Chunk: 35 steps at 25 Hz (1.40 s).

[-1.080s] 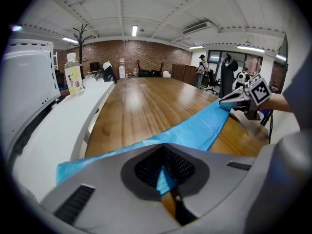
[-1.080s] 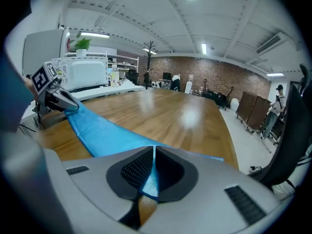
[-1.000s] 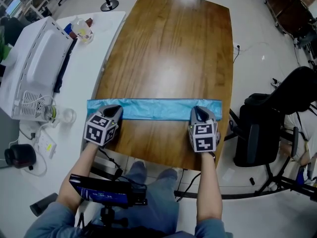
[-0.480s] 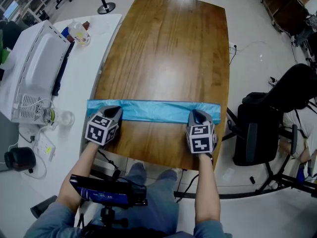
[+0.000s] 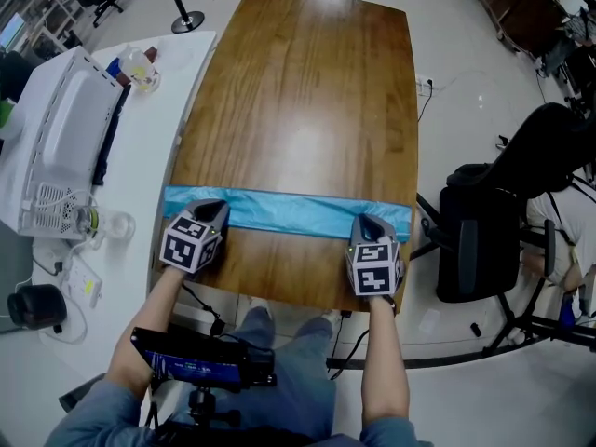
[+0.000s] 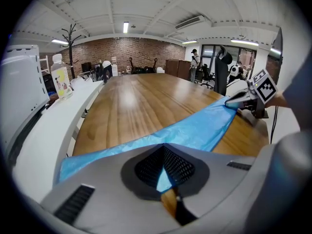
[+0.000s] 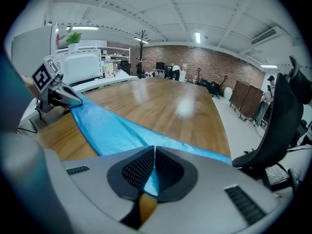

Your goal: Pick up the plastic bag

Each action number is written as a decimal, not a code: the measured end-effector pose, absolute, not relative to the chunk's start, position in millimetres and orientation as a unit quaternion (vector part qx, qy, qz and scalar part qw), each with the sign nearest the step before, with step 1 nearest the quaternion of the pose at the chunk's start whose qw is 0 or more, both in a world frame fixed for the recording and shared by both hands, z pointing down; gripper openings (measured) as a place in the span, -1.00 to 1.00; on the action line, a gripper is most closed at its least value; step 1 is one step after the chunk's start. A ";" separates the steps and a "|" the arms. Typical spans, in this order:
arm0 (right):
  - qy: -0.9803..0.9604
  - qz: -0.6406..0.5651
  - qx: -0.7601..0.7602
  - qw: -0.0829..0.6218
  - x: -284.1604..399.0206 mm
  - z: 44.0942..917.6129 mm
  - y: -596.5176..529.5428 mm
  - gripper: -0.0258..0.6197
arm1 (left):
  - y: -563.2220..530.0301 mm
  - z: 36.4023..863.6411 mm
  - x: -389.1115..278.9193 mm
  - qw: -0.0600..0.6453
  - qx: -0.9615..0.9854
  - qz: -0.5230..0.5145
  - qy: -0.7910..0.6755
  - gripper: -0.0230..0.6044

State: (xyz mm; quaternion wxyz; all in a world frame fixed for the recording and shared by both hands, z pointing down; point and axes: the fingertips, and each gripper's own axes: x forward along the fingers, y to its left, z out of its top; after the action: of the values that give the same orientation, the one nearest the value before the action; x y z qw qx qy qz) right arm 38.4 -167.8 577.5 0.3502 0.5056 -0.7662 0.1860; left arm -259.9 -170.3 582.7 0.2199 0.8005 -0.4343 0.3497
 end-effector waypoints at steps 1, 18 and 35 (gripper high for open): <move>-0.765 0.188 0.508 0.348 39.5 577.3 -165.2 -0.90 | -169.7 582.8 -259.0 0.219 0.802 0.350 -0.433 -0.93; -0.756 0.195 0.529 0.331 48.1 577.8 -145.6 -0.90 | -161.8 582.8 -251.1 0.210 0.809 0.349 -0.424 -0.93; -0.741 0.153 0.574 0.313 72.4 551.6 -142.2 -0.90 | -158.8 569.5 -277.9 0.192 0.802 0.340 -0.452 -0.85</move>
State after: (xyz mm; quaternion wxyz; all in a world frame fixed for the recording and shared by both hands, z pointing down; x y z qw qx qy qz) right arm 72.4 -142.2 551.6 0.3132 0.5742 -0.7409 0.1527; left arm -277.9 -158.8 569.5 0.1923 0.8019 -0.4523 0.3397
